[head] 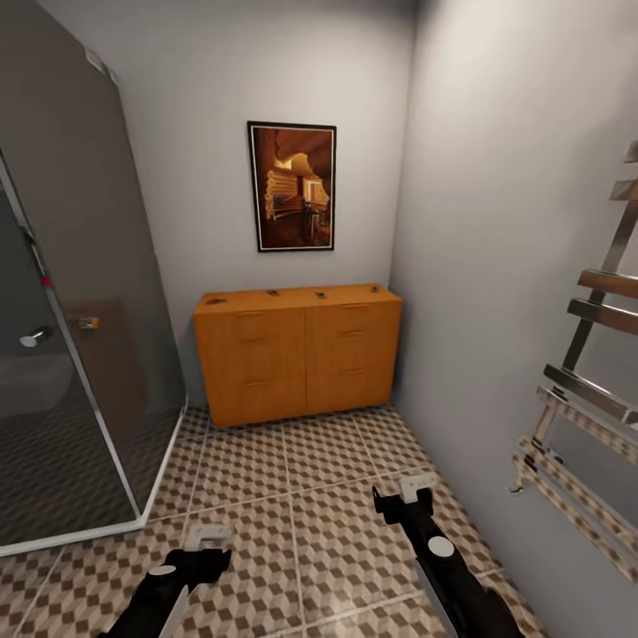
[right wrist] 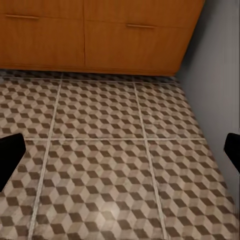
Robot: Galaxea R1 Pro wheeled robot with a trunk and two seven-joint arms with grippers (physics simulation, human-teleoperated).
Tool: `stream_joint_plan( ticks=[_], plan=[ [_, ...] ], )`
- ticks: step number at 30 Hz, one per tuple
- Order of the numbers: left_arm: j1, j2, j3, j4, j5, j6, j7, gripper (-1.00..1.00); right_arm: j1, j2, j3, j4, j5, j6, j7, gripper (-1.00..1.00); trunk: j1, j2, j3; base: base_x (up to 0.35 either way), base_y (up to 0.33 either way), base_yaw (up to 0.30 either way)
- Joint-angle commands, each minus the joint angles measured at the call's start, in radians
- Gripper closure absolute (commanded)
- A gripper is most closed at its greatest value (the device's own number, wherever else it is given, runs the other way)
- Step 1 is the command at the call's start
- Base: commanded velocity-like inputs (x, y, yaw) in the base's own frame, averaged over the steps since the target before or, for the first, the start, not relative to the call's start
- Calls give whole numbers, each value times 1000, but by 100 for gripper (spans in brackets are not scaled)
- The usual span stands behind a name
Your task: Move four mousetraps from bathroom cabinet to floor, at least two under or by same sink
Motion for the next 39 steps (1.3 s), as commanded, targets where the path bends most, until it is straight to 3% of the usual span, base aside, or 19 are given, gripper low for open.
stream_joint_plan(
  ticks=[1,10,39],
  plan=[
    [0,0,0,-2,0,6,2,-100,-1,0,2,-1,7,3,-6,-100,0,-1,-1,241,-208,1],
    [0,0,0,-1,-1,6,2,-100,-1,1,3,-1,7,3,-7,-100,0,-1,-1,240,-144,0],
    [0,0,0,-1,-2,6,2,-100,-1,1,4,-1,6,3,-6,-100,0,-1,-1,207,-1,9]
  ],
)
